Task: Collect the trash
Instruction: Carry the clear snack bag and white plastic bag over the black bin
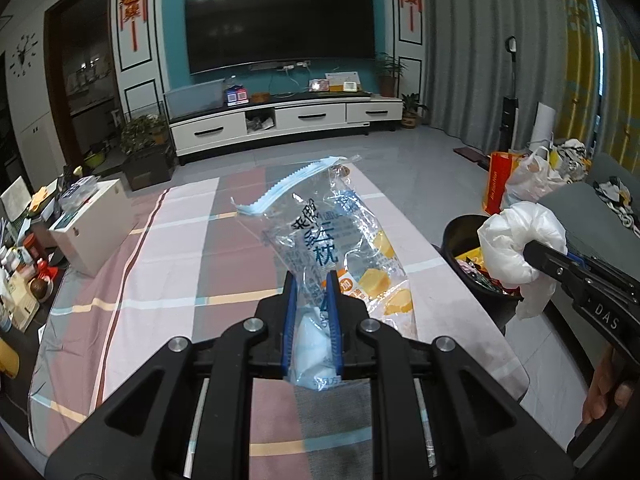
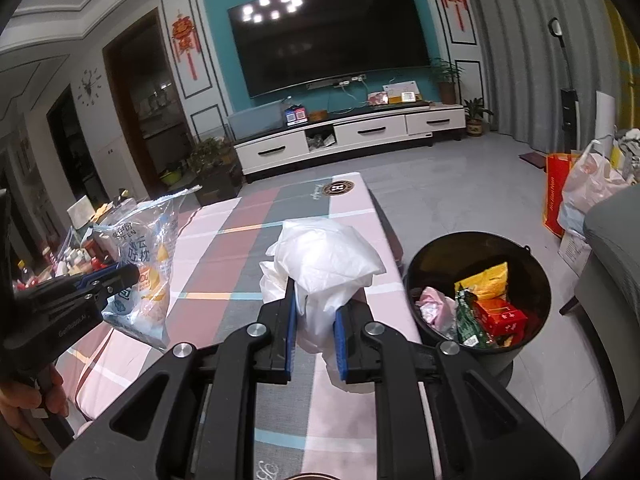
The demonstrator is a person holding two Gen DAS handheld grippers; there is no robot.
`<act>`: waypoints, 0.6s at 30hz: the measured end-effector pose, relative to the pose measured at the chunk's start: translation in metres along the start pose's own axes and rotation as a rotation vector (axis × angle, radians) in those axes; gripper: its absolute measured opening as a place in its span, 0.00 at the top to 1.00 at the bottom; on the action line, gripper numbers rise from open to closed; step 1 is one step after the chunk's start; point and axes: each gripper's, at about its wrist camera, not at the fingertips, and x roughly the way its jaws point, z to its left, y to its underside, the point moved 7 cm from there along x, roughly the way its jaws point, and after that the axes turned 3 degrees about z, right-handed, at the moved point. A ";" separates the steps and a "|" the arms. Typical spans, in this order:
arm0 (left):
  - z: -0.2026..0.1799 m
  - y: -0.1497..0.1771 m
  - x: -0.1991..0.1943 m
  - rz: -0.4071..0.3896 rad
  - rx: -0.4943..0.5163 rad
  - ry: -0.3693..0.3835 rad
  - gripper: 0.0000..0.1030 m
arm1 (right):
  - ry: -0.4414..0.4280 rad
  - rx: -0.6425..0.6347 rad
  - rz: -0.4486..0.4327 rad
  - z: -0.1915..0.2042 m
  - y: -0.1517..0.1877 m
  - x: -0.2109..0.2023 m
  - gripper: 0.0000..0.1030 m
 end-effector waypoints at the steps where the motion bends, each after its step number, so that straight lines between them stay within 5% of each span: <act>1: -0.004 -0.001 0.000 0.000 0.008 0.003 0.85 | 0.003 0.005 -0.003 -0.003 0.000 -0.002 0.84; 18: -0.075 -0.013 0.021 0.010 0.137 0.076 0.84 | 0.075 0.126 -0.032 -0.071 0.008 -0.022 0.84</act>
